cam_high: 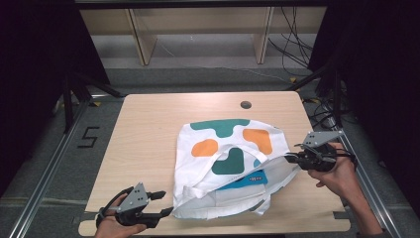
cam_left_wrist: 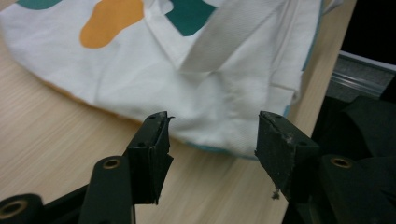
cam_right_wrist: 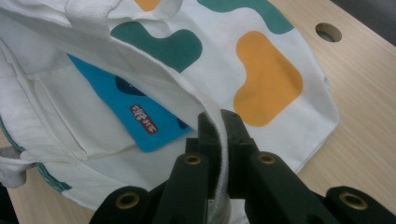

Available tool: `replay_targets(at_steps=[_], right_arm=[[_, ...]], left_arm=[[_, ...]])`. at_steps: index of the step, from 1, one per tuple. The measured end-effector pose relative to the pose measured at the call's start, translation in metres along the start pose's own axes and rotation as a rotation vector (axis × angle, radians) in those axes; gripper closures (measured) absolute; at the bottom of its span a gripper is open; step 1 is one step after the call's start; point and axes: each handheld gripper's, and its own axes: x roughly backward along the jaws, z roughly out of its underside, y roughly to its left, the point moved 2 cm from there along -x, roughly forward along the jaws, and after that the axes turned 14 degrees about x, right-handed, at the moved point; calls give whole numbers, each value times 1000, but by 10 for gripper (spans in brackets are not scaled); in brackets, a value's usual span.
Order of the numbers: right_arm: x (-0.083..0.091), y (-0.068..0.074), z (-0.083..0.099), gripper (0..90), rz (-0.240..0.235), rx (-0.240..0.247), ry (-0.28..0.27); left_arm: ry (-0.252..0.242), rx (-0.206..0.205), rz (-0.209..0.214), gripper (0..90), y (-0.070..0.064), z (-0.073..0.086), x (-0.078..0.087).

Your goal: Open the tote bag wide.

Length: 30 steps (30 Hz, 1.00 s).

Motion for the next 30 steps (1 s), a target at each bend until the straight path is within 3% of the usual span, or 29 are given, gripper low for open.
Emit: replay_targets(at_steps=[1,2,5,8,10,11,12,13,14,15,16,17,18,19,21,22,24,25,27,29,30], right_arm=[[0,0,0,885,-5,-7,9],[0,0,0,885,1,-2,3],[-1,-1,-1,885,10,2,-4],[0,-1,-2,885,11,-2,-8],[-1,-2,-3,885,13,1,-16],[0,-2,-4,885,19,-5,-10],[-1,-3,-5,885,21,4,-16],[0,-2,-6,885,17,-11,-9],[0,-4,-6,885,21,10,-10],[1,-4,-8,885,19,3,-3],[2,-4,-9,885,18,5,-4],[2,-4,-9,885,17,8,-8],[3,-6,-10,885,10,17,7],[2,-3,-11,885,14,-4,-1],[4,-5,-12,885,8,16,12],[2,-5,-12,885,22,6,-8],[3,-7,-13,885,8,25,6],[2,-7,-14,886,14,6,-9],[4,-6,-16,885,-3,-1,5],[7,-15,-25,885,-6,19,-5],[10,-17,-29,885,-17,19,0]], left_arm=[[15,-10,-27,426,5,1,2],[1,16,-19,429,7,4,0],[12,14,-43,428,14,9,-3],[31,51,-48,412,14,13,-9],[31,84,-23,375,7,11,-9],[37,82,-23,366,5,9,-8],[14,111,-7,351,-2,7,-9],[29,99,-3,334,-4,5,-8],[30,126,24,328,-10,4,-9],[37,120,34,319,-14,3,-12],[23,140,43,295,-20,3,-16],[62,112,44,278,-21,3,-18],[57,119,30,280,-26,2,-22],[77,100,-12,283,-27,2,-27],[88,90,-44,354,-23,0,-34],[82,90,-41,463,-21,0,-35],[49,113,-12,583,-21,-1,-39],[67,70,-13,645,-20,-3,-37],[48,85,-6,758,-21,-4,-37],[17,53,-5,807,-23,-10,-32],[6,58,-2,826,-24,-11,-31]])
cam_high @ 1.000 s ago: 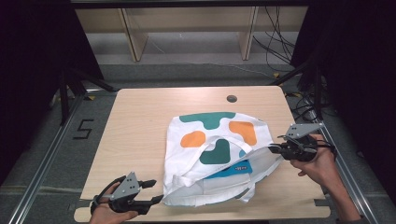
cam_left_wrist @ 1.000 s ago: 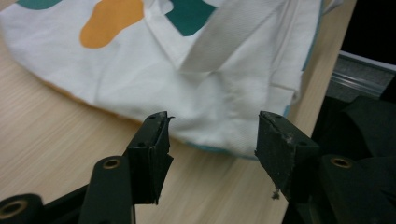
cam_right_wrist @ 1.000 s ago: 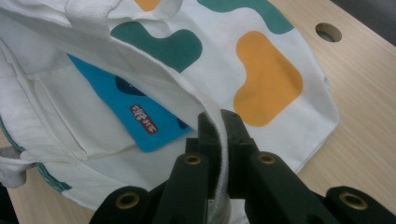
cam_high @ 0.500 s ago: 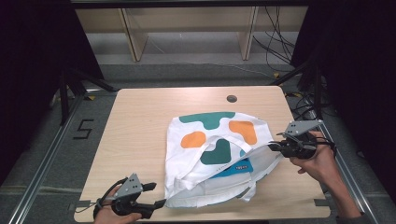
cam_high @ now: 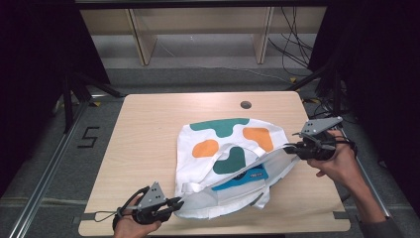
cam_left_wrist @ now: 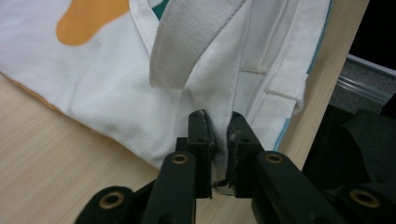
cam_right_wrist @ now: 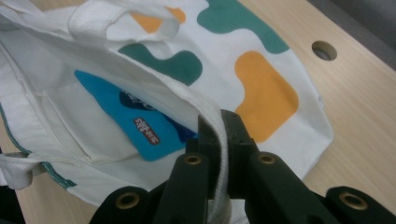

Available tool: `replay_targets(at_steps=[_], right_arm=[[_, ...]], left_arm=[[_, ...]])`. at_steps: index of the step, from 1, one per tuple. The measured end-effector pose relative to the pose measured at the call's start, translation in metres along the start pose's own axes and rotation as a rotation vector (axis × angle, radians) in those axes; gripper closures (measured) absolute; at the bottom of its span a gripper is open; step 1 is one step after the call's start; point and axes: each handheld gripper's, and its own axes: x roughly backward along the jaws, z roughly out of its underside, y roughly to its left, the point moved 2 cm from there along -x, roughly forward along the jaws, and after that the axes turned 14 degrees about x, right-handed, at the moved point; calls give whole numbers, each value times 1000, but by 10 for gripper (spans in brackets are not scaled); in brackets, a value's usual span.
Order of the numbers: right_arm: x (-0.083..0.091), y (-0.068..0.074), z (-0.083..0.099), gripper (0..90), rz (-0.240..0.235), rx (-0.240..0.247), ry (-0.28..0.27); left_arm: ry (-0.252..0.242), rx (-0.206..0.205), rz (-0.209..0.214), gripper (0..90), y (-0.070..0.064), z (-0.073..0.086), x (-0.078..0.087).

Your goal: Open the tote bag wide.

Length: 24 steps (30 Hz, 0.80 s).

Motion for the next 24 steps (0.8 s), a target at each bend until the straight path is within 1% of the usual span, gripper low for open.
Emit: replay_targets(at_steps=[1,2,3,4,5,7,8,9,10,11,12,13,14,15,16,17,18,19,20,21,22,23,24], right_arm=[[1,-1,-3,886,3,-4,-14],[3,-4,-9,886,-2,-1,-11],[5,-6,-12,886,-5,13,-14],[7,-9,-16,886,6,16,-14],[9,-11,-21,886,-6,17,-12],[15,-17,-32,887,5,28,-24],[19,-20,-39,887,0,28,-32],[21,-23,-43,887,12,34,-41],[25,-25,-49,887,3,29,-51],[25,-25,-49,887,3,29,-51],[30,-27,-56,888,-1,24,-46],[39,-29,-71,887,17,44,-63],[44,-31,-75,888,7,62,-58],[47,-31,-80,888,11,70,-69],[52,-32,-85,888,23,70,-67],[56,-33,-89,888,23,78,-63],[61,-34,-94,888,43,80,-76],[65,-35,-97,888,36,83,-64],[68,-35,-100,888,44,84,-77],[72,-37,-103,888,43,92,-73],[72,-37,-103,888,43,92,-73],[76,-38,-107,888,44,88,-84],[80,-40,-110,888,52,81,-91]], left_arm=[[5,-8,-9,837,1,-3,4],[-14,1,9,842,0,-4,4],[-21,2,1,845,0,-6,7],[-29,-4,-3,846,1,-8,8],[-44,3,6,849,1,-10,10],[-71,10,22,855,1,-16,16],[-87,15,21,855,1,-19,18],[-101,15,15,855,0,-22,21],[-110,7,15,853,0,-26,25],[-110,7,15,853,0,-26,25],[-128,3,13,853,-1,-31,30],[-141,3,21,866,-2,-34,33],[-150,-25,17,868,-3,-40,39],[-167,-9,18,870,-4,-43,43],[-179,-32,27,871,-4,-48,48],[-199,-22,37,871,-5,-53,54],[-214,-15,39,872,-6,-56,58],[-226,-19,41,872,-6,-61,64],[-241,-12,52,872,-7,-65,68],[-257,-6,58,872,-8,-69,73],[-257,-6,58,872,-8,-69,73],[-262,-2,56,872,-10,-73,78],[-268,-6,63,872,-11,-77,82]])
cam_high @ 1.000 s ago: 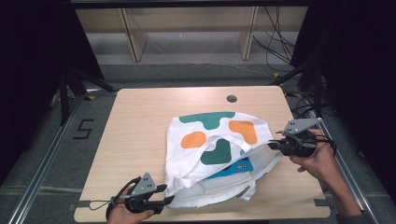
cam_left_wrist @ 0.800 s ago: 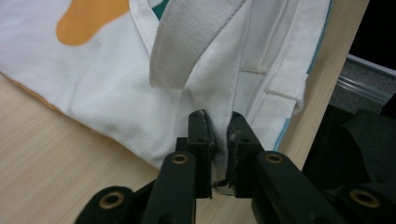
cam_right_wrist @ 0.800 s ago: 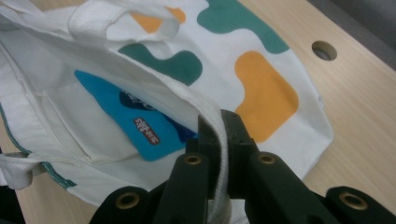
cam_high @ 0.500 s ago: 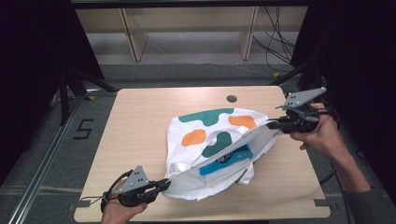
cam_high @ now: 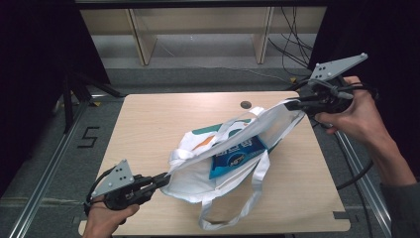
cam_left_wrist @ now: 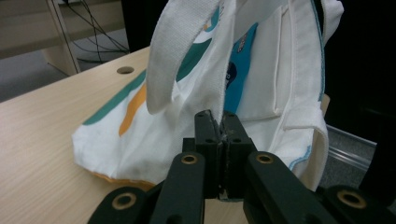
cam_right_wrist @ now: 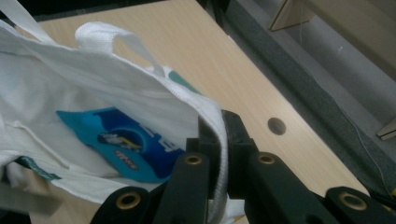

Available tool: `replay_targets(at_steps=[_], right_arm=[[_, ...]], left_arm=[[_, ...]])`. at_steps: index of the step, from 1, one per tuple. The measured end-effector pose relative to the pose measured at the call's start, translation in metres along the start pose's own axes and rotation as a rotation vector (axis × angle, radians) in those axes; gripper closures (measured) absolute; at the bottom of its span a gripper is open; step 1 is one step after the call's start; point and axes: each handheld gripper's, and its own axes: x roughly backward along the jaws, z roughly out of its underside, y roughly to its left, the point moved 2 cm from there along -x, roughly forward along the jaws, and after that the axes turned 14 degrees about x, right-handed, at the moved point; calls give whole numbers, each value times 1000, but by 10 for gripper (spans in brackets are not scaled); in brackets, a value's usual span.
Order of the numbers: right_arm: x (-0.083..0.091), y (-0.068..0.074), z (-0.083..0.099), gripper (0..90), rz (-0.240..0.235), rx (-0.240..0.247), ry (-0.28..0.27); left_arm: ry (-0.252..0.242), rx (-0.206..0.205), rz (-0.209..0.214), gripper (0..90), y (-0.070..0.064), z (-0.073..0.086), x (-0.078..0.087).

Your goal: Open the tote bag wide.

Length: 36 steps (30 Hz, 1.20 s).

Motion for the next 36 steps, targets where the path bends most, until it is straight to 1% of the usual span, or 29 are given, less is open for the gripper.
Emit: replay_targets(at_steps=[1,3,4,5,6,7,8,9,10,11,12,13,15,16,17,18,19,20,22,24,26,27,28,29,30,32,33,35,36], right_arm=[[5,-3,-5,889,2,1,0],[9,-6,-9,888,8,20,-10],[11,-6,-11,889,9,26,-14],[15,-6,-13,889,21,28,-23],[18,-4,-16,889,19,18,-27],[21,-4,-17,889,10,19,-32],[25,-3,-18,889,8,20,-45],[27,-4,-19,889,21,36,-56],[30,-3,-19,889,13,19,-52],[31,-4,-19,889,5,17,-50],[31,-4,-19,889,9,1,-52],[31,-8,-19,889,17,19,-51],[26,-11,-18,889,24,-11,-49],[25,-15,-17,889,28,-15,-36],[22,-19,-16,889,36,-27,-35],[21,-24,-15,889,36,-41,-23],[19,-29,-15,889,47,-53,-21],[17,-34,-14,889,47,-55,-10],[14,-44,-14,888,62,-70,12],[11,-52,-13,889,70,-89,22],[4,-58,-13,888,89,-110,23],[3,-59,-13,889,84,-108,35],[3,-59,-14,889,73,-105,39],[5,-59,-15,888,78,-104,33],[8,-57,-17,888,78,-99,31],[12,-53,-17,889,92,-89,18],[15,-52,-16,889,85,-88,23],[20,-50,-14,889,78,-78,13],[23,-49,-14,889,61,-85,11]], left_arm=[[-1,-9,3,873,-4,-7,4],[-2,-18,8,874,-9,-14,7],[-5,-11,16,876,-11,-17,8],[-28,-5,20,878,-12,-20,10],[-48,-9,5,879,-12,-23,13],[-39,-18,5,880,-12,-27,17],[-44,-7,18,879,-12,-31,20],[-44,-7,18,879,-12,-31,20],[-72,-9,19,879,-12,-38,24],[-73,-4,18,879,-12,-41,25],[-78,0,22,879,-11,-44,25],[-80,-3,24,879,-9,-48,24],[-82,11,20,878,-4,-56,18],[-89,26,28,875,1,-59,15],[-112,44,32,868,5,-63,12],[-126,51,28,867,9,-66,9],[-130,50,28,863,12,-69,6],[-133,64,39,843,13,-71,2],[-137,56,44,839,14,-76,-4],[-127,50,54,816,11,-78,-11],[-112,31,30,849,9,-78,-17],[-104,33,35,879,8,-79,-18],[-108,42,41,884,6,-79,-18],[-93,21,41,886,3,-80,-16],[-89,14,40,886,1,-81,-15],[-106,19,46,887,-2,-84,-9],[-116,18,33,887,-2,-86,-5],[-132,33,49,888,-4,-92,3],[-146,32,45,888,-5,-96,7]])
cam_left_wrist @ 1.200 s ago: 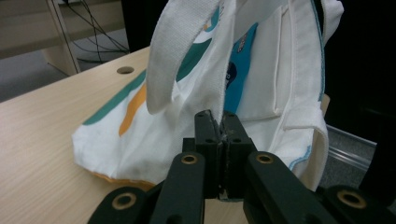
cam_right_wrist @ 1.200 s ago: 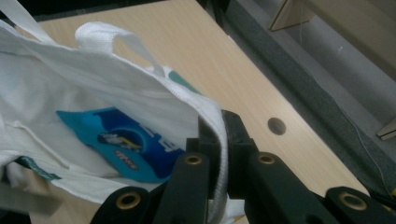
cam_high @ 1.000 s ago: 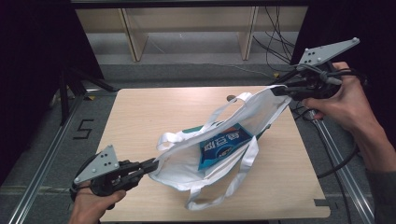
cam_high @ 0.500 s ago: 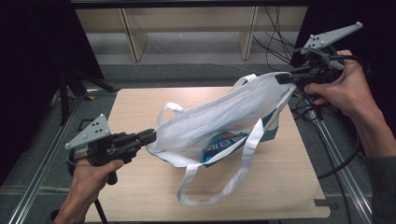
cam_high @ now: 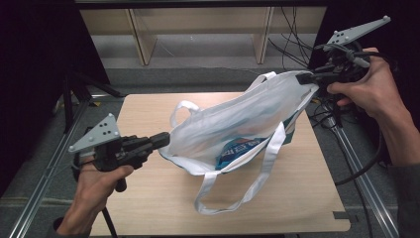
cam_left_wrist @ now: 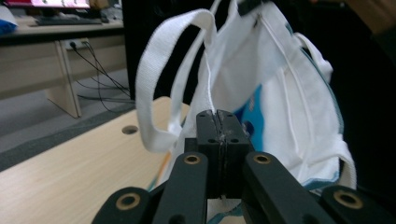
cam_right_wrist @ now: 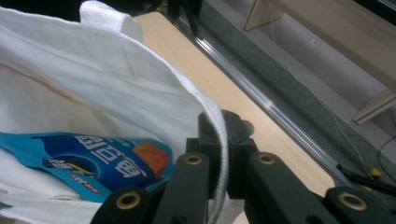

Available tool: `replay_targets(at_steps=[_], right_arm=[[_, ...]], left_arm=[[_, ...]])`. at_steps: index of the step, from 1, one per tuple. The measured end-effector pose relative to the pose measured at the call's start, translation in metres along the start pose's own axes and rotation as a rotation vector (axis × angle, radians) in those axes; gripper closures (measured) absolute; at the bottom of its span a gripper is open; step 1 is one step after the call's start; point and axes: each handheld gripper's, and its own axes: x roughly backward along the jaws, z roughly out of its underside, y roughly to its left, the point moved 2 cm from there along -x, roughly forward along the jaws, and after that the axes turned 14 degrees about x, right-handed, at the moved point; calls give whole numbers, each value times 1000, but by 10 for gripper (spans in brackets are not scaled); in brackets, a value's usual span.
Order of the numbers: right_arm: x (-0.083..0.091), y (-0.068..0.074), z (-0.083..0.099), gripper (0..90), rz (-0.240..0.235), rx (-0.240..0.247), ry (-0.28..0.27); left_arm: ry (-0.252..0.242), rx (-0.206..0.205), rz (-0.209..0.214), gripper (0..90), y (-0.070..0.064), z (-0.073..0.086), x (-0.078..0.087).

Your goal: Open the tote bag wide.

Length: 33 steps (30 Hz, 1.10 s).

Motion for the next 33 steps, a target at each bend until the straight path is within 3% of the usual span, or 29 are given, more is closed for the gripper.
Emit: replay_targets(at_steps=[4,7,8,10,13,14,17,23,25,28,30,33], right_arm=[[5,2,0,889,-19,15,-17],[1,4,4,888,-27,12,-7],[-1,3,6,888,-40,16,2],[-12,5,12,888,-38,-4,11],[-29,3,21,888,-26,-9,32],[-32,3,23,888,-50,-25,49],[-43,1,26,888,-45,-39,57],[-62,1,31,887,-57,-43,106],[-74,5,37,887,-66,-40,120],[-80,7,41,887,-77,-50,130],[-83,7,43,887,-73,-57,120],[-84,8,45,887,-82,-58,129]], left_arm=[[-17,-27,14,889,-11,-19,10],[-28,-15,0,888,-6,-24,11],[-32,-17,-30,888,-1,-23,9],[-20,-4,-32,887,10,-16,4],[-17,81,3,874,22,-5,-3],[-15,87,2,846,26,-3,-5],[3,85,-7,827,32,6,-10],[75,95,-6,816,37,29,-18],[117,108,-13,823,44,43,-21],[118,136,-20,835,53,53,-23],[127,126,-28,840,57,58,-25],[132,143,-29,845,59,63,-27]])
